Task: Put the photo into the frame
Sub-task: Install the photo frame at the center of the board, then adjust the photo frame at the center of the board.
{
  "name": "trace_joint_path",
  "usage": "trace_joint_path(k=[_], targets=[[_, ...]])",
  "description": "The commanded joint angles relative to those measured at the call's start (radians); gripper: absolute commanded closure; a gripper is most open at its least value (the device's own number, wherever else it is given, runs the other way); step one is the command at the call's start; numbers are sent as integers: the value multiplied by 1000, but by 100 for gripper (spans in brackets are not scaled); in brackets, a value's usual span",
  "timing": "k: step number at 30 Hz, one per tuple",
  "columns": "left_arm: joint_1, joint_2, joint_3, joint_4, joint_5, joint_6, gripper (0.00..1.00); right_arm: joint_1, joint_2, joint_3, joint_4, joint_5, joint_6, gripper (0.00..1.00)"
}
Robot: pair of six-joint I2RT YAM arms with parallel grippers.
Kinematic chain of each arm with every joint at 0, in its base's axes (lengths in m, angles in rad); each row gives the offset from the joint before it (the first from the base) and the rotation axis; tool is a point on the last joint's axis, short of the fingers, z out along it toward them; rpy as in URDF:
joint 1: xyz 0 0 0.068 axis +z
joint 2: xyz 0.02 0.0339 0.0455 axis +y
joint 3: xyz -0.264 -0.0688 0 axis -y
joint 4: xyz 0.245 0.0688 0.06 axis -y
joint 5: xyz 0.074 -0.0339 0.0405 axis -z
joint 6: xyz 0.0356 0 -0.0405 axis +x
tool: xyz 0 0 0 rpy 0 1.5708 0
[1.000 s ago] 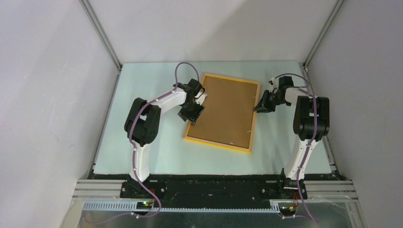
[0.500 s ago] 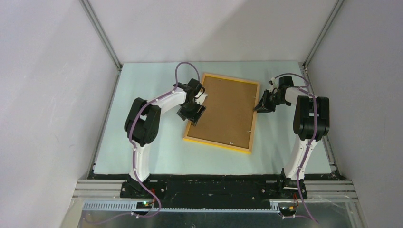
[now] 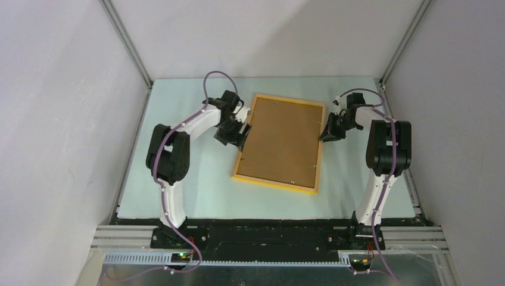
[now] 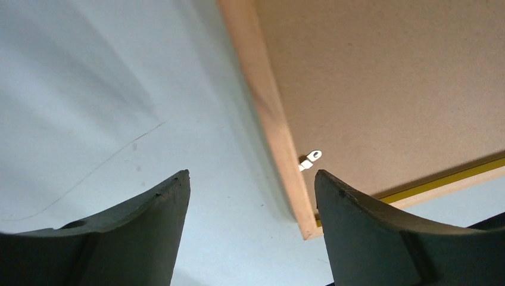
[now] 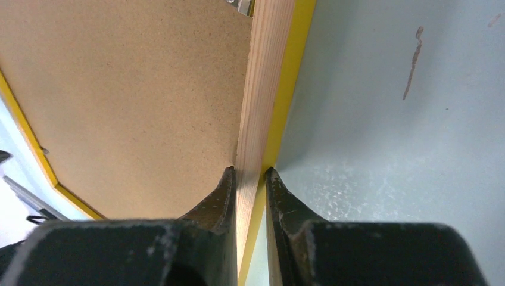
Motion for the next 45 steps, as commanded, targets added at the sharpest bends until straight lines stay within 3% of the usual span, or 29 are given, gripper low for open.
trace_joint_path(k=[1,8,13,26,28,35,38,45], targets=[[57,-95,25,17,64,6,18,19,-28,60,-81,69,-107,93],[129,-133,35,18,80,-3,18,53,2,143,-131,121,-115,62],[161,-154,10,20,92,-3,18,100,32,181,-142,182,-123,55],[209,-177,-18,19,143,-10,18,113,70,196,-153,251,-138,60],[210,-173,-17,19,150,-13,18,115,78,199,-154,249,-144,65],[216,-180,-17,20,151,-12,18,123,106,247,-188,231,-220,95],[222,-183,-19,19,146,-6,17,118,131,313,-238,195,-271,100],[232,-188,-26,18,138,6,17,128,292,604,-410,184,-405,100]])
